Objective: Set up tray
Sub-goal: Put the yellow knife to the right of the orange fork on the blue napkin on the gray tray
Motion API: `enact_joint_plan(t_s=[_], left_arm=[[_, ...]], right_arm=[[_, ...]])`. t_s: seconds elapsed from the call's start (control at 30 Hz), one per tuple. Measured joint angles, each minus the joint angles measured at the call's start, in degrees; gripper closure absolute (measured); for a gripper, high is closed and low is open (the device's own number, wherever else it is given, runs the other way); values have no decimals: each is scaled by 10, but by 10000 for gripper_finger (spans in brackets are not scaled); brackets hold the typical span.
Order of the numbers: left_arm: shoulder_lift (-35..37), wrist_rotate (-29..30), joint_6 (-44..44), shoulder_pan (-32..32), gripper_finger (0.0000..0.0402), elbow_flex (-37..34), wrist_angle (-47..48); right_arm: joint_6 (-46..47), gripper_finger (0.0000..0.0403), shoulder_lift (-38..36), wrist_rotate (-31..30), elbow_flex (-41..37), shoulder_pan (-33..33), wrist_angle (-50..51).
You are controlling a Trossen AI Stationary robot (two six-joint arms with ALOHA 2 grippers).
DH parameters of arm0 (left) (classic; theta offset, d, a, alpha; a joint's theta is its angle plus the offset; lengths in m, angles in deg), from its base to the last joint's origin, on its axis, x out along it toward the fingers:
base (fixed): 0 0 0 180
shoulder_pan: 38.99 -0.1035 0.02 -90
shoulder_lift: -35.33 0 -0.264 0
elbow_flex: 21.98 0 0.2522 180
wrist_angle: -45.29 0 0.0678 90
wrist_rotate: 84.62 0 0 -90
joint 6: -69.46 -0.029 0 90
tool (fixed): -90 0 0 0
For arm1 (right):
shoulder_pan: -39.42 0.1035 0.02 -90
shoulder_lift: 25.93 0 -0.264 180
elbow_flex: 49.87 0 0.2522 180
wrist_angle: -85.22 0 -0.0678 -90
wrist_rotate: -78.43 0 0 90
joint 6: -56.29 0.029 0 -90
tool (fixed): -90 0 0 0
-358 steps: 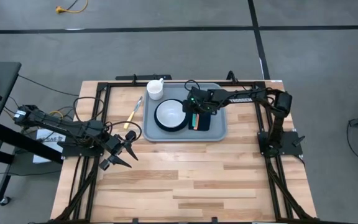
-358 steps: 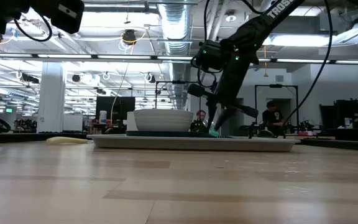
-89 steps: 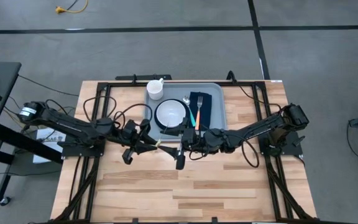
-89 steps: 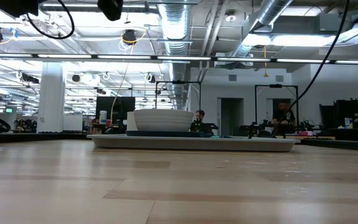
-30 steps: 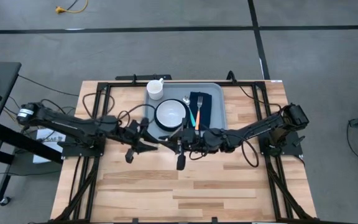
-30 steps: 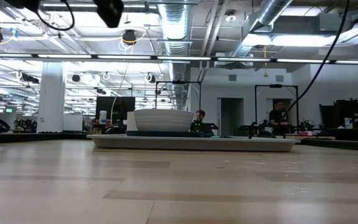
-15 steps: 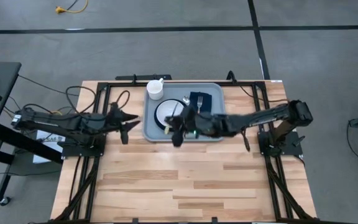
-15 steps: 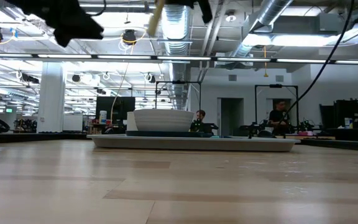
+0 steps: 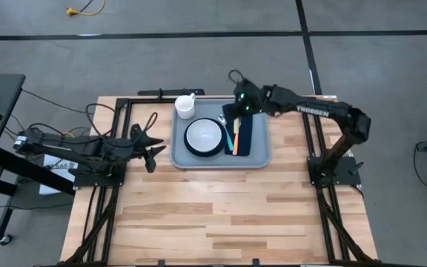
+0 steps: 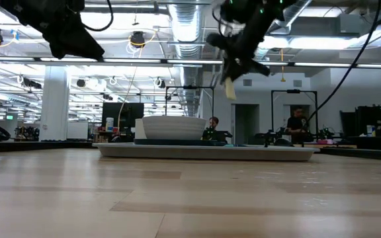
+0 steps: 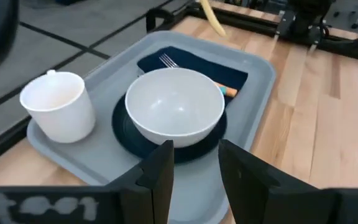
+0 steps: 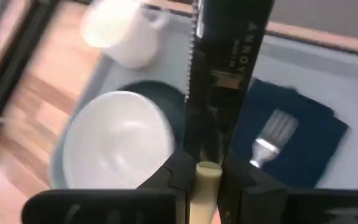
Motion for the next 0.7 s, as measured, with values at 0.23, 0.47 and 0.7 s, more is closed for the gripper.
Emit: enact_joint_plan(t_s=[0.23, 0.47, 0.7], left_arm=[[-17, -18, 9, 1, 287, -17, -7], [-19, -18, 10, 1, 287, -21, -9], [-19, -21, 10, 1, 287, -21, -11]], right_arm=[[28, 376, 39, 146, -42, -84, 7], [25, 376, 109, 177, -74, -97, 23], [25, 376, 149, 204, -74, -98, 22]])
